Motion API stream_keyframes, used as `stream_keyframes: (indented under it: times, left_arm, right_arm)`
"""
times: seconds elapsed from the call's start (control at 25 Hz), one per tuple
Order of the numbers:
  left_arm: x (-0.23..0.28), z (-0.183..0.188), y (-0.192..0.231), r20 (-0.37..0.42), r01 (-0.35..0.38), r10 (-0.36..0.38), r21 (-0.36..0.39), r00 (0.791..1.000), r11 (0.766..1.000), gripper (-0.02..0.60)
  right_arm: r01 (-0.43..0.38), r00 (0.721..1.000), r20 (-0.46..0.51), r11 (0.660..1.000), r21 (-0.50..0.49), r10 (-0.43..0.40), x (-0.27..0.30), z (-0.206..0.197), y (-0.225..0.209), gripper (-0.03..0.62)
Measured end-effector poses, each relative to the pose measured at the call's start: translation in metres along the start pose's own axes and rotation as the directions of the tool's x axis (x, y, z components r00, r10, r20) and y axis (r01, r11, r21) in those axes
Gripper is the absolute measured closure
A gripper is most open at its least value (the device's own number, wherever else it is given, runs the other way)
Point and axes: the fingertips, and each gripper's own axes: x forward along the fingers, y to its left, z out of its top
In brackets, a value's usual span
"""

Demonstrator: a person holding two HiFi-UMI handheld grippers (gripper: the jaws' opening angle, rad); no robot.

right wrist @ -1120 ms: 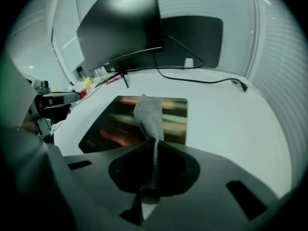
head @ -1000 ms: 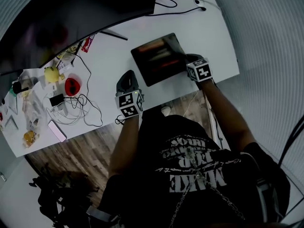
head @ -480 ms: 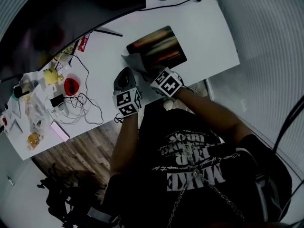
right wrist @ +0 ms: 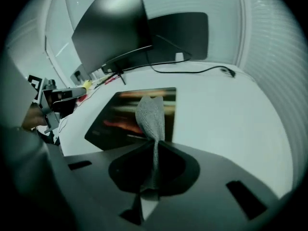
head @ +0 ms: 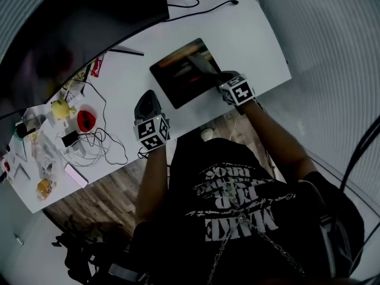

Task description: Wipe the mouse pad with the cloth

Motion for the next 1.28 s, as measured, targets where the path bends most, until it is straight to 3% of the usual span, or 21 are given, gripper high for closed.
stream_keyframes:
  times: [0.12, 0.24, 0.48, 0.6, 0.68, 0.76, 0.88, 1.0, 1.12, 1.28]
  left_arm:
    - [0.005, 0.004, -0.005, -0.005, 0.021, -0.021, 0.025, 1.0, 0.999, 0.575]
    - [0.006, 0.007, -0.008, -0.008, 0.03, -0.029, 0.049, 1.0, 0.998, 0.575]
    - [-0.001, 0.021, -0.022, 0.003, 0.048, -0.048, 0.075, 0.999, 0.996, 0.575]
    - [-0.021, 0.055, -0.039, 0.06, 0.069, -0.076, 0.115, 0.995, 0.991, 0.575]
    - [-0.042, 0.086, -0.053, 0.12, 0.083, -0.101, 0.147, 0.988, 0.986, 0.575]
    - [-0.069, 0.116, -0.07, 0.19, 0.099, -0.133, 0.178, 0.973, 0.979, 0.575]
    - [-0.108, 0.154, -0.095, 0.298, 0.115, -0.169, 0.19, 0.94, 0.975, 0.575]
    - [-0.142, 0.175, -0.124, 0.385, 0.126, -0.2, 0.209, 0.901, 0.97, 0.575]
    - [-0.17, 0.175, -0.153, 0.428, 0.12, -0.231, 0.269, 0.874, 0.956, 0.576]
    - [-0.196, 0.159, -0.171, 0.434, 0.116, -0.24, 0.291, 0.868, 0.95, 0.575]
  right_arm:
    - [0.099, 0.995, -0.007, 0.992, 0.075, -0.099, -0.019, -0.014, -0.055, 0.579]
    - [0.119, 0.992, 0.014, 0.985, 0.122, -0.122, -0.028, -0.023, -0.076, 0.579]
    - [0.12, 0.986, 0.097, 0.983, 0.136, -0.134, -0.039, -0.015, -0.065, 0.552]
    - [0.103, 0.97, 0.204, 0.985, 0.139, -0.13, -0.078, 0.004, -0.05, 0.493]
    - [0.084, 0.944, 0.308, 0.988, 0.131, -0.121, -0.117, 0.021, -0.036, 0.481]
    - [0.08, 0.887, 0.445, 0.991, 0.11, -0.121, -0.168, 0.04, -0.019, 0.482]
    - [0.133, 0.74, 0.657, 0.989, 0.062, -0.141, -0.255, 0.064, 0.01, 0.533]
    - [0.217, 0.613, 0.772, 0.975, 0.042, -0.169, -0.32, 0.07, 0.033, 0.592]
    - [0.292, 0.537, 0.819, 0.955, 0.043, -0.201, -0.358, 0.061, 0.046, 0.594]
    - [0.324, 0.488, 0.845, 0.944, 0.057, -0.218, -0.38, 0.04, 0.053, 0.594]
